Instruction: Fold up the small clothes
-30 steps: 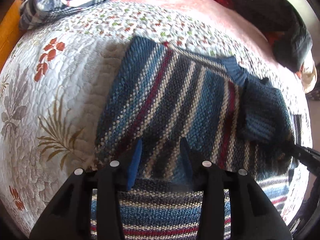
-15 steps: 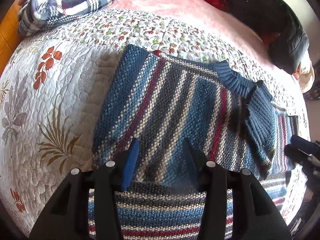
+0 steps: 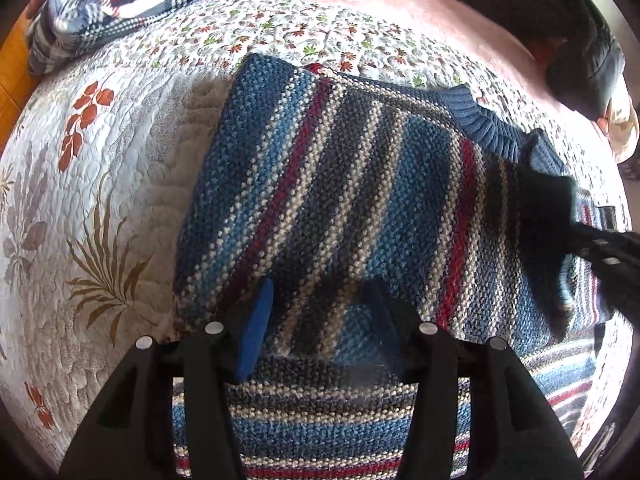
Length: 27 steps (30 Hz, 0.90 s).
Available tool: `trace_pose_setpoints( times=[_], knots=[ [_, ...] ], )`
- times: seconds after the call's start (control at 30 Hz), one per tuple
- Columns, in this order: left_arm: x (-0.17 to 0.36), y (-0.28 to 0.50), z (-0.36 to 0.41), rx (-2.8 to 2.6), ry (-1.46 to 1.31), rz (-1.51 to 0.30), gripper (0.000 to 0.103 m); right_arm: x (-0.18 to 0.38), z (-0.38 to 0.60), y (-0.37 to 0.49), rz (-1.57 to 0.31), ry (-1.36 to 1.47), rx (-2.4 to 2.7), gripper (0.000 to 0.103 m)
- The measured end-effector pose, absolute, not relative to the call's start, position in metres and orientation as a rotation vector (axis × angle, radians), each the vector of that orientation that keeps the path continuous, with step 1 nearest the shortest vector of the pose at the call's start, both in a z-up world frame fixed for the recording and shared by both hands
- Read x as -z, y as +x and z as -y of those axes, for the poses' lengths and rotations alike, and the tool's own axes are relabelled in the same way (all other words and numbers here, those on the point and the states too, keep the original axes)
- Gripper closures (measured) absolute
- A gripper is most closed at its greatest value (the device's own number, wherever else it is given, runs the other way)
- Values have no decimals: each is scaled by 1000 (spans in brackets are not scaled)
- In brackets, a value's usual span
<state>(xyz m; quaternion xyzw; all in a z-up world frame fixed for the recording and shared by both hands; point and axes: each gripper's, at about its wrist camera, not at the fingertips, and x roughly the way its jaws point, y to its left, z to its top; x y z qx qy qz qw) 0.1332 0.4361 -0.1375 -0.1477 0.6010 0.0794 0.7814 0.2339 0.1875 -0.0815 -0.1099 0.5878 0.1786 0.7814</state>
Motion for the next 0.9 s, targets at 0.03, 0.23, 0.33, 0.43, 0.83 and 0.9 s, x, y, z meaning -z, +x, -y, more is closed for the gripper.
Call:
trace_pose_setpoints(
  times=[0.03, 0.23, 0.33, 0.43, 0.83, 0.9],
  knots=[
    [138, 134, -436, -172, -319, -1297, 53, 74, -174, 232, -1261, -200, -388, 92],
    [138, 134, -434, -175, -307, -1295, 53, 60, -104, 231, -1305, -6, -384, 92],
    [137, 134, -434, -176, -305, -1295, 52, 71, -74, 227, -1358, 51, -370, 88],
    [134, 135, -433, -174, -308, -1292, 53, 79, -40, 222, -1391, 84, -348, 73],
    [117, 139, -406, -72, -298, -1229, 53, 129, 3, 236, -1431, 356, -352, 75],
    [122, 138, -403, -69, -285, -1248, 53, 129, -1, 235, -1419, 315, -351, 93]
  ],
)
